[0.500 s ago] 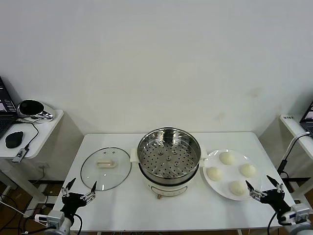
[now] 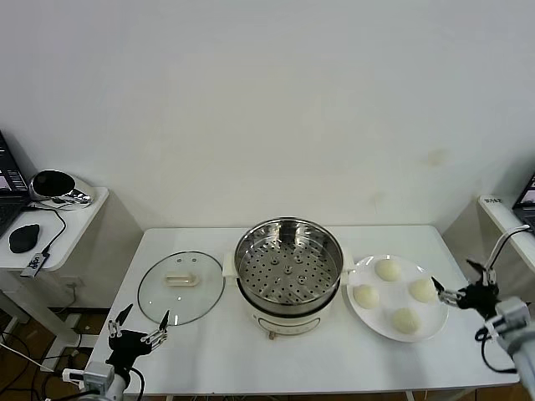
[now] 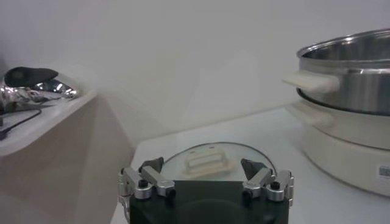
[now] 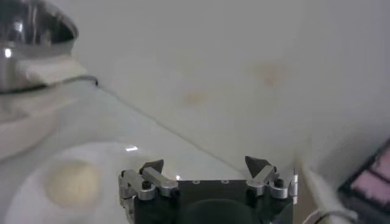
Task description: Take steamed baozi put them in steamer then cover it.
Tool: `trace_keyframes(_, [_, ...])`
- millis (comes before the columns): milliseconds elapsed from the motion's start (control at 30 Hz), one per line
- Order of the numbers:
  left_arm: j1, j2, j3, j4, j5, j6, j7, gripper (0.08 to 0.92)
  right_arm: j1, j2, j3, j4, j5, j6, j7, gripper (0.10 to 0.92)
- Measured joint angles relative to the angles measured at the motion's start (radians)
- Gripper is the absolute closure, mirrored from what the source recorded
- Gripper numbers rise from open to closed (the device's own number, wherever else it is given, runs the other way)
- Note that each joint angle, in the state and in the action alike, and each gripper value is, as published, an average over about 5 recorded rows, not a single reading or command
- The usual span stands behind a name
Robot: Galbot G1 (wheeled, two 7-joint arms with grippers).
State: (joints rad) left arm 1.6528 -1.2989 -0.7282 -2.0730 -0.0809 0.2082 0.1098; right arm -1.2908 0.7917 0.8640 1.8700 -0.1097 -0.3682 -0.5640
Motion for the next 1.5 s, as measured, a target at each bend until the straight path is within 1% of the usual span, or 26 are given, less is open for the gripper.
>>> trace_keyframes(100, [0.009, -0.008, -0.004, -0.014, 0.007, 0.001, -0.001, 0.177, 0.105, -0.051, -0.052, -0.047, -0.098, 0.021, -0.116, 0.203])
trace_keyframes(267, [0.025, -0.025, -0.007, -0.031, 0.016, 0.002, -0.005, 0.177, 0.307, -0.119, -0.187, -0.143, -0.211, 0.084, -0.28, 0.203])
trace_keyframes(433, [0.039, -0.043, -0.009, -0.052, 0.028, 0.009, -0.014, 0.177, 0.533, -0.147, -0.395, -0.253, -0.29, 0.151, -0.397, 0.203])
trace_keyframes(567, [0.05, -0.057, -0.014, -0.074, 0.034, 0.015, -0.018, 0.177, 0.717, -0.144, -0.586, -0.358, -0.336, 0.201, -0.463, 0.203])
trace_keyframes(767, [0.066, -0.074, -0.028, -0.105, 0.036, 0.025, -0.023, 0.177, 0.93, -0.107, -0.846, -0.517, -0.37, 0.265, -0.538, 0.203])
trace_keyframes(933, [0.076, -0.083, -0.034, -0.113, 0.038, 0.028, -0.029, 0.177, 1.028, -0.072, -0.977, -0.62, -0.381, 0.297, -0.588, 0.203])
trace_keyframes(1300, [0.082, -0.103, -0.028, -0.134, 0.04, 0.038, -0.019, 0.177, 1.114, 0.018, -1.062, -0.833, -0.414, 0.372, -0.642, 0.203])
trace_keyframes(1500, [0.088, -0.104, -0.03, -0.139, 0.04, 0.04, -0.019, 0.177, 1.127, 0.056, -1.081, -0.91, -0.434, 0.399, -0.65, 0.203])
